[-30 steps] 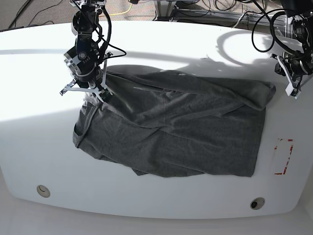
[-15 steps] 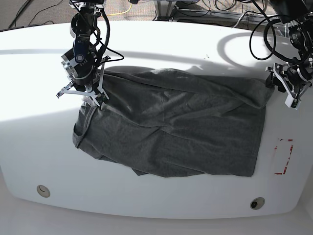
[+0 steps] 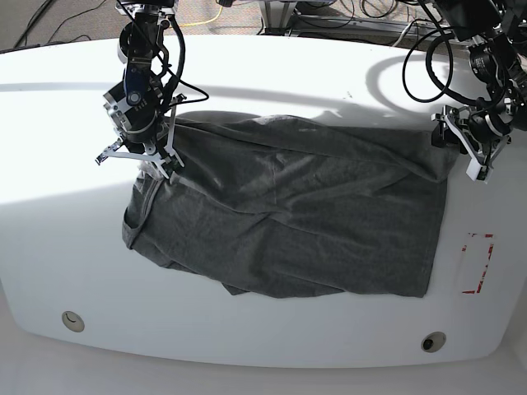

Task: Layout the t-shirt on the table in an organized manner, then fold the t-shirt properly
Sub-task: 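Pull the held corner away from the right gripper with the left gripper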

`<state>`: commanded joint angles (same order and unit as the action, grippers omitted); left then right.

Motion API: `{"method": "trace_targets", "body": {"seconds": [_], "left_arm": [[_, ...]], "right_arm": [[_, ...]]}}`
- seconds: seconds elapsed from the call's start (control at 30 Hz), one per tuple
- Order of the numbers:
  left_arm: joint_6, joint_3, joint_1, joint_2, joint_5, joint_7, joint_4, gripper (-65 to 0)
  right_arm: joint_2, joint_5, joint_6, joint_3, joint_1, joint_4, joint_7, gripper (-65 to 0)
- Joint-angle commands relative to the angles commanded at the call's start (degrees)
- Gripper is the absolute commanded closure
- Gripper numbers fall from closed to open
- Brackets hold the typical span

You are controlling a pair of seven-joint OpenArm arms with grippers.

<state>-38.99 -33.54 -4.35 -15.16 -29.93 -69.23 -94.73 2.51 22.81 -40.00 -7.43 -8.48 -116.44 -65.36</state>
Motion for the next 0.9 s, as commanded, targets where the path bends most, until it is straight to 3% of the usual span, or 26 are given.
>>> {"method": "trace_targets", "body": {"seconds": [0.27, 0.37, 0.5, 0.63, 0.9], "left_arm": [[0.0, 0.0, 0.0, 0.0, 0.6, 3.3, 1.6, -33.2], [0.0, 0.1, 0.1, 0.0, 0.6, 3.9, 5.1, -33.2], [0.0, 0.3, 2.2, -0.1, 0.5, 8.0, 12.2, -33.1], [-0.4, 0.4, 3.5, -0.2, 0.4, 8.7, 16.7, -32.8], [-0.4, 0.4, 4.5, 0.0, 0.3, 8.7, 16.5, -32.6]], "right_arm": [[-0.1, -0.3, 0.0, 0.1, 0.0, 0.0, 0.1, 0.0], [-0.1, -0.4, 0.0, 0.2, 0.0, 0.0, 0.1, 0.0], [-0.1, -0.4, 0.0, 0.2, 0.0, 0.0, 0.1, 0.0], [-0.1, -0.4, 0.0, 0.2, 0.0, 0.0, 0.1, 0.0], [-0.1, -0.4, 0.0, 0.3, 0.0, 0.0, 0.1, 0.0]]}}
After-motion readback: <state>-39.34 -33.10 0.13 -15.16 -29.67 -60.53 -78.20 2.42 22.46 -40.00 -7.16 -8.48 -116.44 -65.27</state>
